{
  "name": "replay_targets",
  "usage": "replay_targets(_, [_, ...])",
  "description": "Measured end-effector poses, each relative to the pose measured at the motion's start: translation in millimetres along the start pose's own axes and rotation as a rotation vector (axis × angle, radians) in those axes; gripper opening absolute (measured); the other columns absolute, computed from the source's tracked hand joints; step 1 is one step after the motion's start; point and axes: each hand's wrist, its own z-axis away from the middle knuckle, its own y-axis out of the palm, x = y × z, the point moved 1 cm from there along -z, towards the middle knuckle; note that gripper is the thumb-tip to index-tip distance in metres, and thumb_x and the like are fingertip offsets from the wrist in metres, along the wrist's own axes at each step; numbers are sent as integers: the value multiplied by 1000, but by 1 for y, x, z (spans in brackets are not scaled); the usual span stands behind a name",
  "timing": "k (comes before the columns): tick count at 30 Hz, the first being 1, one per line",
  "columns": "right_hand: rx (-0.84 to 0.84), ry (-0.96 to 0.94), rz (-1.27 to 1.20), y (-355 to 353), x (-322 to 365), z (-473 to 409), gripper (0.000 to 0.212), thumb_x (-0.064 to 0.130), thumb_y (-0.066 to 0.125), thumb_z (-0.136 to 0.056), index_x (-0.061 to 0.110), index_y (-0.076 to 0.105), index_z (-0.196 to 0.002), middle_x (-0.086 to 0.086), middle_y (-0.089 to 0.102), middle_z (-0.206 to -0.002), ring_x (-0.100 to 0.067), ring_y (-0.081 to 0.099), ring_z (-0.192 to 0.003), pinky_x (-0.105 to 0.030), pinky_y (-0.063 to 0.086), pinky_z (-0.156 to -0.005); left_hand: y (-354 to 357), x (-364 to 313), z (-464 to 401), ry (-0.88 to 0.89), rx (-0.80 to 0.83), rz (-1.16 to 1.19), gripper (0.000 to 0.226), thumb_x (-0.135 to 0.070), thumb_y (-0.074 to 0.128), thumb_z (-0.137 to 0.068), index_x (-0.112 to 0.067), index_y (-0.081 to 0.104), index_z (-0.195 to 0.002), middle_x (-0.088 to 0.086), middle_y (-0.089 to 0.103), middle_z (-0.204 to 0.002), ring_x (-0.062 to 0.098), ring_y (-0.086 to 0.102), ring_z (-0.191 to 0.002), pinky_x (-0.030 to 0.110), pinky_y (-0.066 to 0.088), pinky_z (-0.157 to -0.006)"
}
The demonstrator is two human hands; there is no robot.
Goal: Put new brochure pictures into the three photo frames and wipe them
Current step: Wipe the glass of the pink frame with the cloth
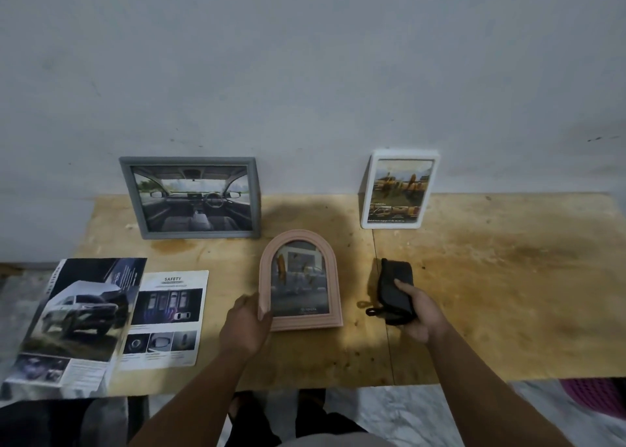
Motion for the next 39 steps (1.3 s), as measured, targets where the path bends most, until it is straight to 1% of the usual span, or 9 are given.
replay_targets(2, [94,32,-37,17,-6,4,34,17,63,-96,-1,63,-125,-22,72,-109,-36,66,-99,-46,54,-86,0,5,3,26,-7,-17,47,-39,60,-96,-25,54,-140,5,59,-124,32,58,-113,39,53,-87])
replay_targets(6, [122,20,225,59,-18,5,34,2,56,-92,2,60,-125,-29,66,-111,-37,64,-85,-38,48,-58,5,16,5,87,0,-90,64,-47,57,-95,-22,44,-152,6,53,-142,32,50,-125,44,50,-96])
replay_targets(10, [39,-198,771,118,-10,-12,29,14,61,-94,12,65,-122,-25,69,-109,-32,66,-90,-40,55,-68,5,21,-3,183,-15,-190,75,-59,47,-90,-21,40,-154,8,47,-153,31,45,-137,45,45,-107])
replay_targets(14, [-37,-626,1184,175,2,-38,35,35,53,-103,15,67,-127,-8,66,-110,-28,66,-96,-37,55,-83,7,20,-13,233,-16,-245,91,-73,45,-87,-23,25,-161,7,27,-167,32,20,-155,53,29,-121])
replay_targets(18, [16,-884,1663,202,-14,-79,49,41,42,-106,21,44,-150,-12,44,-135,-32,58,-107,-45,56,-87,14,31,-29,311,2,-345,107,-90,26,-85,-24,-3,-164,4,-3,-173,27,-11,-158,57,2,-127])
replay_targets(21, [57,-870,1980,198,-41,-99,60,42,34,-108,21,20,-162,-16,27,-159,-38,40,-136,-47,54,-93,22,42,-35,377,-8,-393,111,-93,25,-84,-24,-13,-163,5,-10,-172,27,-15,-158,60,0,-126])
replay_targets(31, [146,-1039,1903,193,-51,-108,50,36,44,-105,20,40,-153,-12,40,-148,-41,59,-111,-45,55,-78,38,52,-40,471,-149,-418,120,-96,37,-79,-9,26,-161,18,20,-169,40,14,-157,67,20,-119])
replay_targets(36, [273,-1266,1936,189,-59,-99,36,33,51,-102,15,62,-131,-9,52,-122,-35,62,-85,-30,34,-57,42,56,-43,456,-137,-382,121,-98,34,-77,-14,18,-163,15,15,-170,38,8,-158,66,16,-121])
replay_targets(39, [326,-1356,1944,179,-74,-89,37,34,45,-103,16,63,-129,-7,50,-116,-29,61,-77,-28,36,-54,42,58,-42,452,-130,-383,121,-98,32,-77,-16,14,-164,14,11,-171,36,4,-159,65,13,-122])
